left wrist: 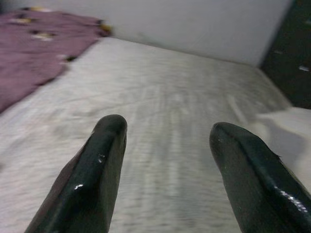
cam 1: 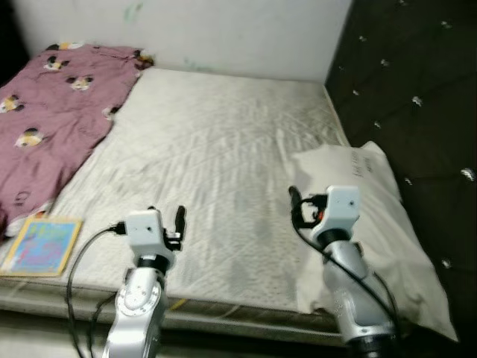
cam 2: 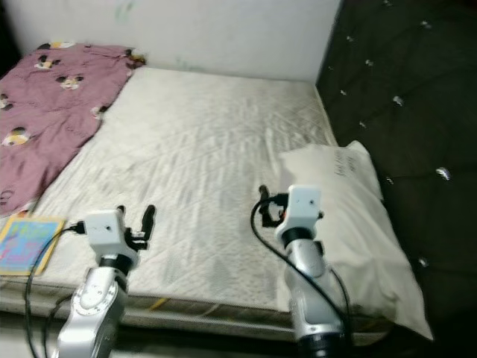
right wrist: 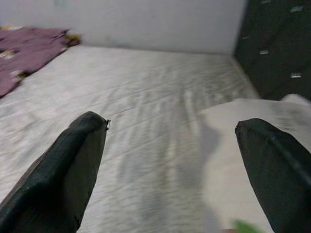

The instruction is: Clean up the room

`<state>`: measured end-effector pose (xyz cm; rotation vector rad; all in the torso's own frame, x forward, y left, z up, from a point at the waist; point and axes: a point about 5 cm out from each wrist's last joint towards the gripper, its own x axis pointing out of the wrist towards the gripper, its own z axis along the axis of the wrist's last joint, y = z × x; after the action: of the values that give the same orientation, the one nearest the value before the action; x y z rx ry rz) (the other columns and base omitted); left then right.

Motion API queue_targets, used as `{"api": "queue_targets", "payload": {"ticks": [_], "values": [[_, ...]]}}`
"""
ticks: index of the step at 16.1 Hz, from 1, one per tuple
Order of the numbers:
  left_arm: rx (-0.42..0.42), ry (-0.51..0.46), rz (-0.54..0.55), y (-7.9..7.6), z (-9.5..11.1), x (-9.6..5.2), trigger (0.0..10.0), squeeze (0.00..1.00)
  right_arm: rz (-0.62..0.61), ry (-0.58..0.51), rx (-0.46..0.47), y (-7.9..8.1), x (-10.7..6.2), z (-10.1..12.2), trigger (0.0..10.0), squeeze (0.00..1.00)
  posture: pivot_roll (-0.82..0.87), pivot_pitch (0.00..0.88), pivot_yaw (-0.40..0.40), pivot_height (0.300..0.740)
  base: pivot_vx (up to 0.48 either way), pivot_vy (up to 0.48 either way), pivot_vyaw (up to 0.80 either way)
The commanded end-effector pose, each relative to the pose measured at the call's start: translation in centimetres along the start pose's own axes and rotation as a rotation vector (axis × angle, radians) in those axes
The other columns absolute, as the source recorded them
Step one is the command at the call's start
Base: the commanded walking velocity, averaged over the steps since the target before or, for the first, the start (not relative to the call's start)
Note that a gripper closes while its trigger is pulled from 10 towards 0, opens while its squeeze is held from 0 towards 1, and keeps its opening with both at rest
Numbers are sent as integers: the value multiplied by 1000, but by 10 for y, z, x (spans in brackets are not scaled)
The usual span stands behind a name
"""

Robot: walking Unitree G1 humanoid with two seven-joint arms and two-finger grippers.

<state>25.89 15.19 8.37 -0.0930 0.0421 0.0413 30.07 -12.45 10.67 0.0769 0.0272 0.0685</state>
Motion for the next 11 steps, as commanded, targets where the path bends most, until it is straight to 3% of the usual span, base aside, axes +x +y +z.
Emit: {"api": "queue_targets", "payload": {"ticks": [1,5,11], "values": [[-6,-5,1,-2,2,1,10000,0,3,-9,-21,-2,0,2,10000,0,17,61,-42,740,0,480,0],[-8,-12,0,-2,3,1,10000,0,1,-2,-22,-3,1,0,10000,0,21,61,-45,740,0,442,0],[-12,-25,-28,-4,5,0,10000,0,5,13,-21,-1,1,-4,10000,0,27,59,-46,740,0,0,0]]}}
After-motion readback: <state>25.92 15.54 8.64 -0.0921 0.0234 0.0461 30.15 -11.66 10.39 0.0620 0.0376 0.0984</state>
